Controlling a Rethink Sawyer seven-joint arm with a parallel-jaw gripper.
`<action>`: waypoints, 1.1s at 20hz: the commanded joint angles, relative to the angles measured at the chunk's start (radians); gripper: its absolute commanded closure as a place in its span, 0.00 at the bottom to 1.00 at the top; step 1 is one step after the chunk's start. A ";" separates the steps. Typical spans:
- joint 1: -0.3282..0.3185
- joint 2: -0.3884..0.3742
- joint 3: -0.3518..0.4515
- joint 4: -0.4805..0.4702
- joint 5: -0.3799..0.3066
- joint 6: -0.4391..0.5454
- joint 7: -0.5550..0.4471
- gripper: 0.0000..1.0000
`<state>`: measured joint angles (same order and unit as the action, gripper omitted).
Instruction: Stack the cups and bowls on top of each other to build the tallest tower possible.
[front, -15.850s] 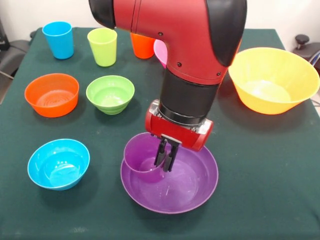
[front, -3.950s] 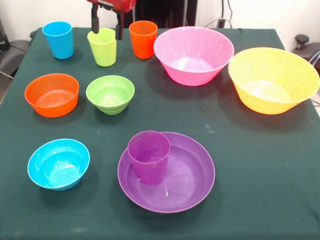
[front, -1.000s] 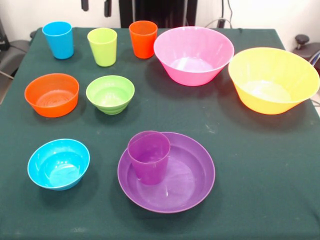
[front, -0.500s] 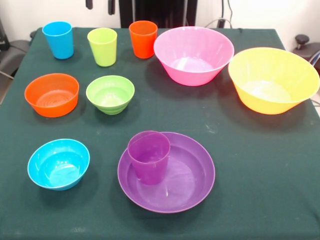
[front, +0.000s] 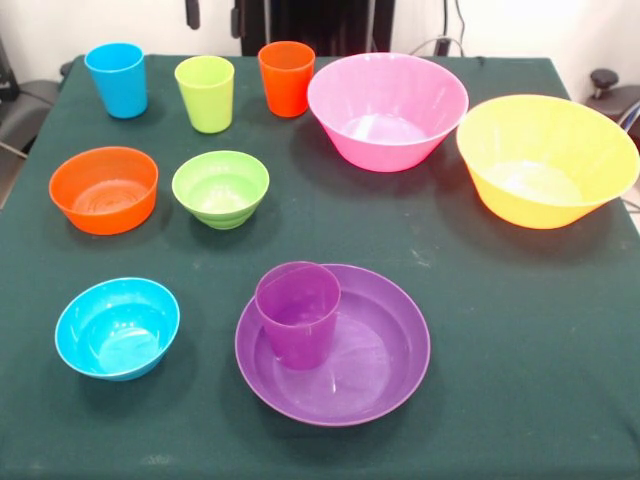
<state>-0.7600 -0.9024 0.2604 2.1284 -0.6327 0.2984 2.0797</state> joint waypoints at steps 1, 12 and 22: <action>0.033 0.115 -0.023 0.051 -0.122 -0.117 0.026 0.00; 0.067 0.244 -0.121 0.006 -0.179 -0.263 0.068 0.00; 0.093 0.361 -0.162 -0.051 -0.173 -0.364 0.068 0.00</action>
<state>-0.7183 -0.6763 0.0969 2.1275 -0.7525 0.0022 2.0797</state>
